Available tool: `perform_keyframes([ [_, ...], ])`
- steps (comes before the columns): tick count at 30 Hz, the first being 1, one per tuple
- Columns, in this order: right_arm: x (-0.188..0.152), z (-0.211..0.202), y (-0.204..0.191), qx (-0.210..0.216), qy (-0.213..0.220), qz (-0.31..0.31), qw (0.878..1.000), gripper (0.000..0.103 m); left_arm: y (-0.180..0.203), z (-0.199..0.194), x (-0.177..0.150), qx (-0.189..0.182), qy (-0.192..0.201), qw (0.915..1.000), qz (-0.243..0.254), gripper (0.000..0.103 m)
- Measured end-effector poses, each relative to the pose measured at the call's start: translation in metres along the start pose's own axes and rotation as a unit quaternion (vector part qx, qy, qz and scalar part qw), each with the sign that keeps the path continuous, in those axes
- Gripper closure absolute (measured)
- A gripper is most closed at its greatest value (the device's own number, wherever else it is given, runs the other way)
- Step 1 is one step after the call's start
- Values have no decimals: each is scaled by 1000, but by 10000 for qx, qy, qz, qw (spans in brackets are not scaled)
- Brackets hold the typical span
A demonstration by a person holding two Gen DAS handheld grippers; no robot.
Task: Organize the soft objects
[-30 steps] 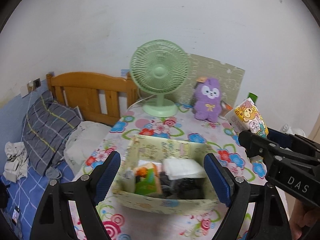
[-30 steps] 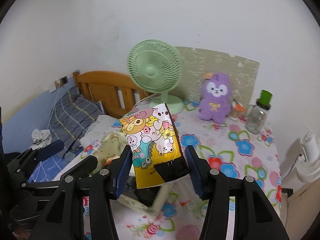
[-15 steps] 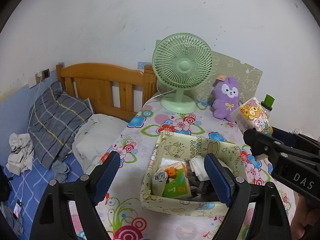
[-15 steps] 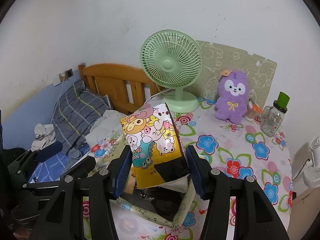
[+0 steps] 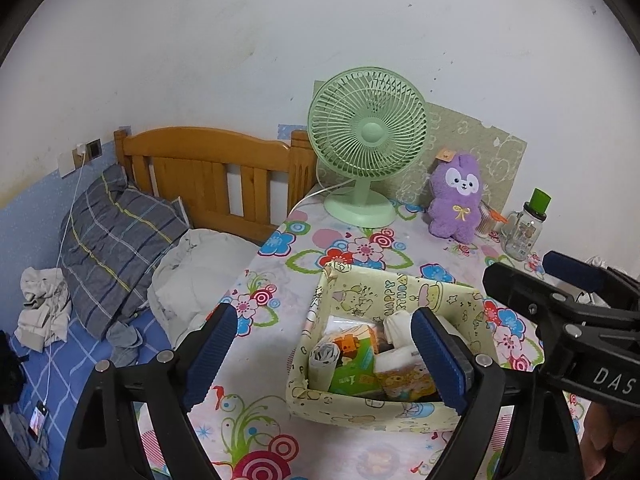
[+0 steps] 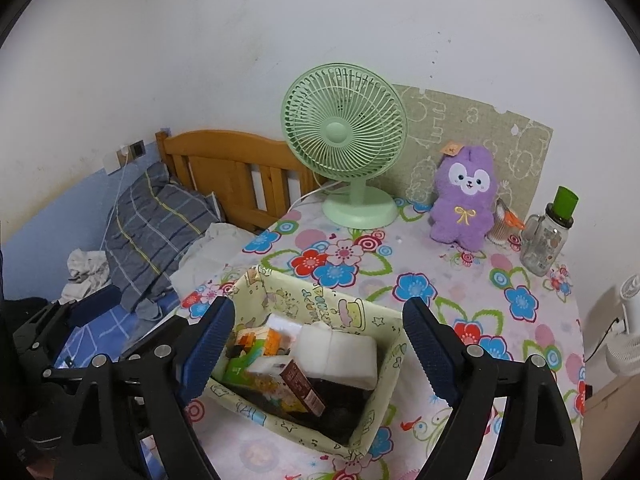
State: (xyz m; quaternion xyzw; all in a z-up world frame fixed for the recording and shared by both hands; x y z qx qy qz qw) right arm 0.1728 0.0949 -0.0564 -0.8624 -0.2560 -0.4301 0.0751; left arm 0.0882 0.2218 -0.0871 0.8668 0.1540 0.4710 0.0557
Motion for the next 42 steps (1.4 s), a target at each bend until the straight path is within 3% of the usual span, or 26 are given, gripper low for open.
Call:
perform_keyframes([
  [22,-9,-38,55,-209,208,498,9983,15,51,-14,8,-345,131,9988,317,0],
  [39,-7,-83,107,-563,660,938,9918,15,96,-22,22,-455,259,9964,674,0],
  [42,-9,-94,121,-700,746,995,9898,9,104,-24,24,-515,297,9956,720,0],
])
Point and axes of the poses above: each gripper's, at about its wrist camera, not at the fingertips, and z roughly the way its jaws point, y to its right, x to its top, the point moved 8 cm from there along z, roughly the way its jaws point, and after that the axes turned 12 degrees about -x, right-handed, at the moved point
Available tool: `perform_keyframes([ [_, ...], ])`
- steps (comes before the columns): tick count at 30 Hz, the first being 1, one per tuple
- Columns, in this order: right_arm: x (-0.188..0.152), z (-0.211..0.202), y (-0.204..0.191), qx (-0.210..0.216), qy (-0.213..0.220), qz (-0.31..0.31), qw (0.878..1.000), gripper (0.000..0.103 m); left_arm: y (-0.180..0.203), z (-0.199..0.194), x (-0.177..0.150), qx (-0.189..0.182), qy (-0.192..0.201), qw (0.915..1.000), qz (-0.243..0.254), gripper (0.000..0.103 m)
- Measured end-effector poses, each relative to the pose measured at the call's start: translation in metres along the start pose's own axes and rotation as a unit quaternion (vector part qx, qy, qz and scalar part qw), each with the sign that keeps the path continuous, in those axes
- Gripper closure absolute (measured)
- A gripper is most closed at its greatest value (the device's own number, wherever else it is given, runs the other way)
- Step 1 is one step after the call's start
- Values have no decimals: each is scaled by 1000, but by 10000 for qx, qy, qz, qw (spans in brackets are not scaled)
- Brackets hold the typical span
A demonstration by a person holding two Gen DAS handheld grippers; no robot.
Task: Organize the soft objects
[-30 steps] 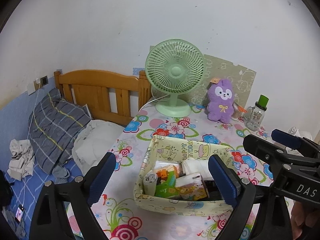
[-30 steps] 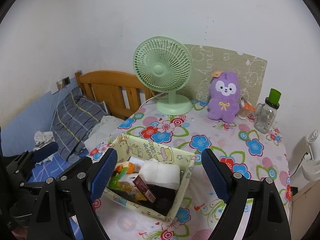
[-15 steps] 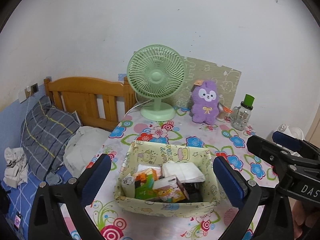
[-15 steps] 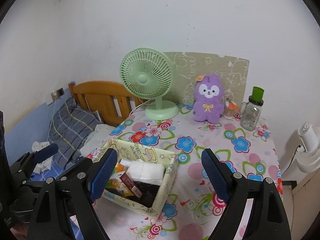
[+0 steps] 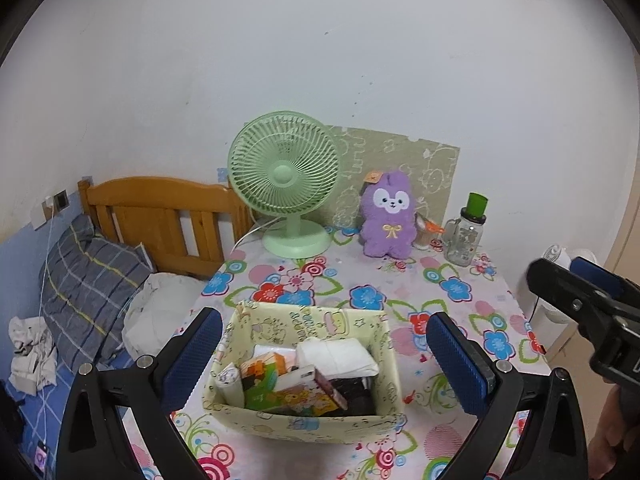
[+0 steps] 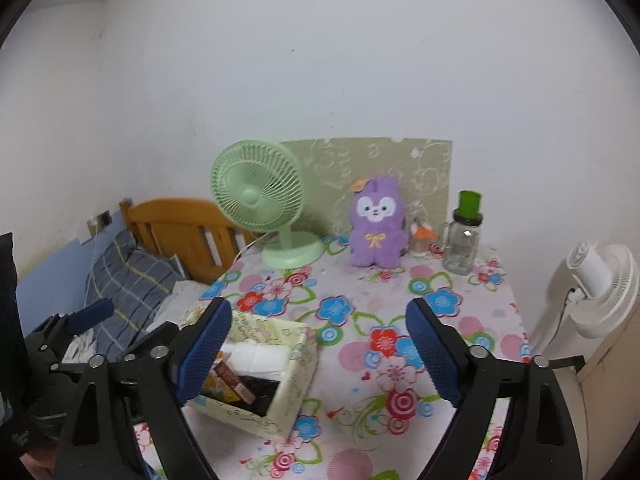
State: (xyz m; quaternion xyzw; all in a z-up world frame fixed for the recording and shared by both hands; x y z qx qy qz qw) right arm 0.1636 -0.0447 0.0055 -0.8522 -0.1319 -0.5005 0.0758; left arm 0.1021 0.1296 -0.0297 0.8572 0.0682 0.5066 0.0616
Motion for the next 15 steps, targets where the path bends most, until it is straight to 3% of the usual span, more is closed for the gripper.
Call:
perform_keyframes([
  [4,-5,-6,20,-218,29,49,9997,8,12,-3,3,-70,61,9999,86,0],
  [15,-18,-12,48,-242,-58,194,9995,8,40,-2,2,-181,44,9995,240,0],
])
Point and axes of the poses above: each gripper's, at about its wrist camera, not at the fingertips, and z roughly the way its jaws point, y to its right, x to its top, the point moved 8 cm from there along z, roughly the way its jaws point, and after that the axes turned 12 degrees about -x, right-handed, at the moved point
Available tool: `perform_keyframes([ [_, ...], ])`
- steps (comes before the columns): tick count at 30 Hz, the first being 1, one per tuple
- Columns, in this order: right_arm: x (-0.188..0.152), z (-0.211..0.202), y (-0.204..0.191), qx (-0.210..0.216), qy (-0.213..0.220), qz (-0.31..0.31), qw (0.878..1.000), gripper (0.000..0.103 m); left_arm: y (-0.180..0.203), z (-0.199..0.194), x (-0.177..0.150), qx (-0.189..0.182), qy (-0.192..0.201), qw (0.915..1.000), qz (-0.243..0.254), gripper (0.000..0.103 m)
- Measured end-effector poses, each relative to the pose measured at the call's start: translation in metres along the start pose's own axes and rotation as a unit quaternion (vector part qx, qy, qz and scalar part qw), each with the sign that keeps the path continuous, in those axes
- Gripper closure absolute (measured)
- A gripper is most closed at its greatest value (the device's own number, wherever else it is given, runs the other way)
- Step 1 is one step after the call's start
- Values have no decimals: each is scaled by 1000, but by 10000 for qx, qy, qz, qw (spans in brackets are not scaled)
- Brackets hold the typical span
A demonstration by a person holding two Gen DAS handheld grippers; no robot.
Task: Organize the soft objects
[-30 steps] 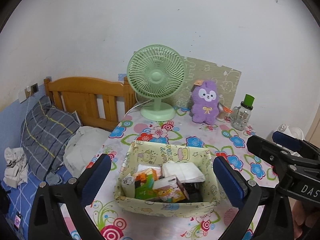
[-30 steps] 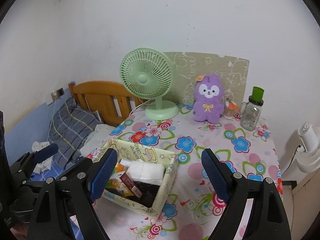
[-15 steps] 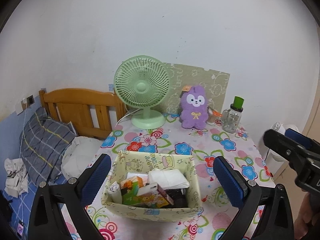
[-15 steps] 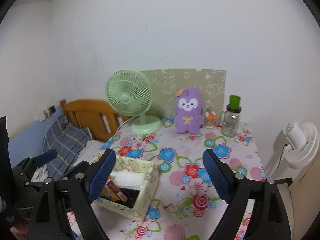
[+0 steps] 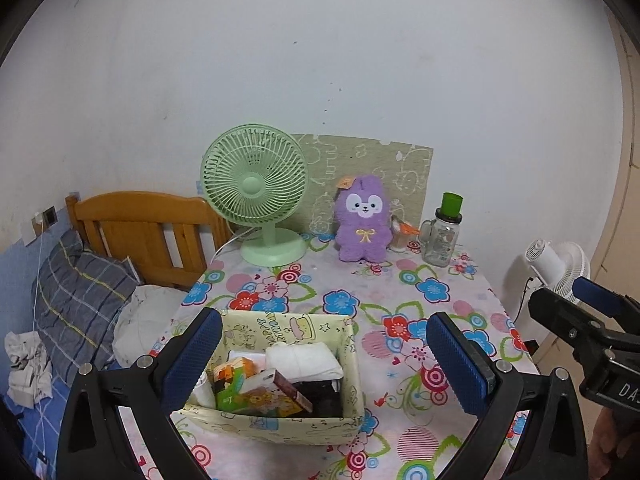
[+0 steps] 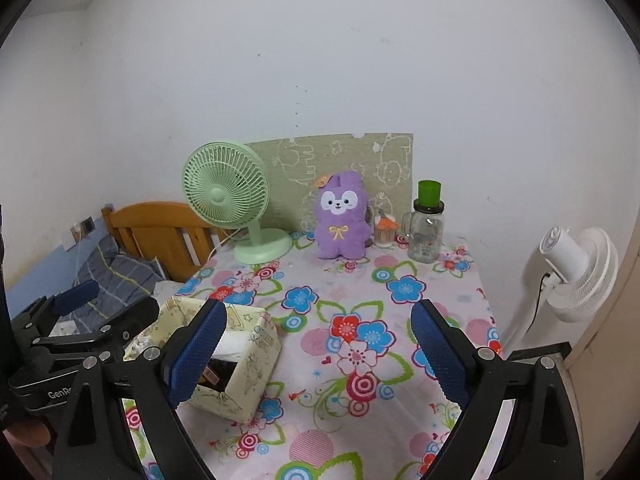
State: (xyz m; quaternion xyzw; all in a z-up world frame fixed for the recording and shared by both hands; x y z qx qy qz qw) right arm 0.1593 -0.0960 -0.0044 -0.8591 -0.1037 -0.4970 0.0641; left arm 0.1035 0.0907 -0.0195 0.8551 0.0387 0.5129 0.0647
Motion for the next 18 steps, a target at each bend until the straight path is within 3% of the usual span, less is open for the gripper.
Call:
perform_keyframes([
  [18,-4,0,-2,83,-27,-36,10000,8,10,1,0,-131,-5,9999,58,0],
])
Point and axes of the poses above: each gripper's, at about its wrist camera, not at the fingertips, and z roughly the way its jaws point, y to its right, x to its top, the point moved 8 cm from there along z, roughly the way its jaws point, and after that the axes turned 12 degrees about -x, right-handed, at the moved point
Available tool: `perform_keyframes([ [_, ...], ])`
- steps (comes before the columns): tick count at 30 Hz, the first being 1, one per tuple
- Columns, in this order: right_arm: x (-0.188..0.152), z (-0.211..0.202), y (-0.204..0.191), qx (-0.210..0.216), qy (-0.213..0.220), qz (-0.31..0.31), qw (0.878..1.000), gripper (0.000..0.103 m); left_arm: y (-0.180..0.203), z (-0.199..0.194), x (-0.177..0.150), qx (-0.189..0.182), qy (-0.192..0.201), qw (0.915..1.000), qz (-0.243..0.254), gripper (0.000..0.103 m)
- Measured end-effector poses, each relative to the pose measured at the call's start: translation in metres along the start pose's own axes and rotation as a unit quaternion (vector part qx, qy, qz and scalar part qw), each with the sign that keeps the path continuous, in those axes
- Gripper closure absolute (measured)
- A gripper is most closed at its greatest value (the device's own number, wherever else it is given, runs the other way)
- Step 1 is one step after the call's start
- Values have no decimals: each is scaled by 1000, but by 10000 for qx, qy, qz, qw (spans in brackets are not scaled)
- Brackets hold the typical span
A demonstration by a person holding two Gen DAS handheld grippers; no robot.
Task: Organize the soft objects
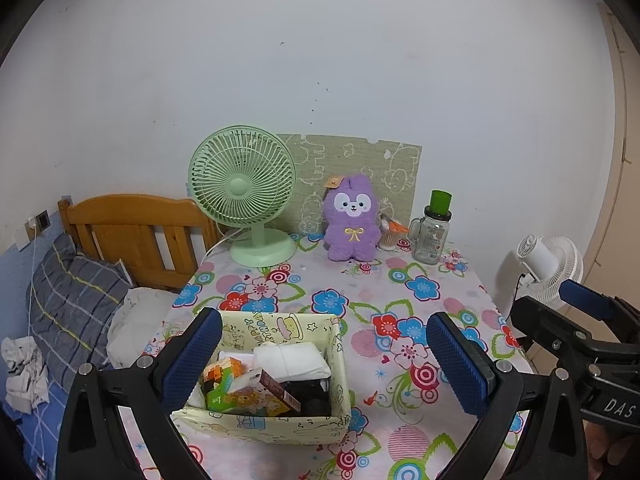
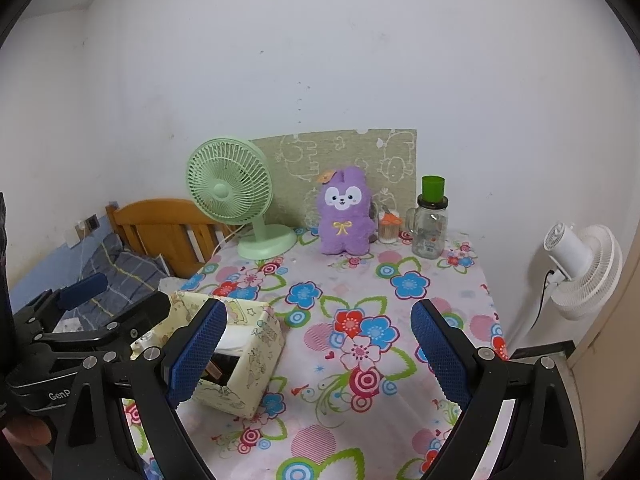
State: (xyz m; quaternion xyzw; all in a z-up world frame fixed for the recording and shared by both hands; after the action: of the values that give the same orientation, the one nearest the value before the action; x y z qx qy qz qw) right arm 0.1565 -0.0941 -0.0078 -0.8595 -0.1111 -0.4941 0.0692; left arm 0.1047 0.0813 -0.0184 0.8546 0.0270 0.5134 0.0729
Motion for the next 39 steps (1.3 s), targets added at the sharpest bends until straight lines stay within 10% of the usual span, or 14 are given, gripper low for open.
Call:
perform_keyframes([
  [39,-4,-2,-9,143,-20,-83,9999,8,-2,-7,2,-24,58,10000,-46,0],
])
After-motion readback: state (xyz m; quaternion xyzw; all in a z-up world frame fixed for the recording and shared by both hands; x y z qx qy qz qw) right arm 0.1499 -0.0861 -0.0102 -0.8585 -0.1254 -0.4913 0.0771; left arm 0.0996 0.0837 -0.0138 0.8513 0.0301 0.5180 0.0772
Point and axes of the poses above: each gripper's, at about its wrist camera, not at the fingertips, and z roughly the way its jaws point, y to its right, x to its top, the point moved 8 cm from there along z, roughly the way its jaws point, and after that the axes turned 12 degrees about -x, right-handed, at the moved point
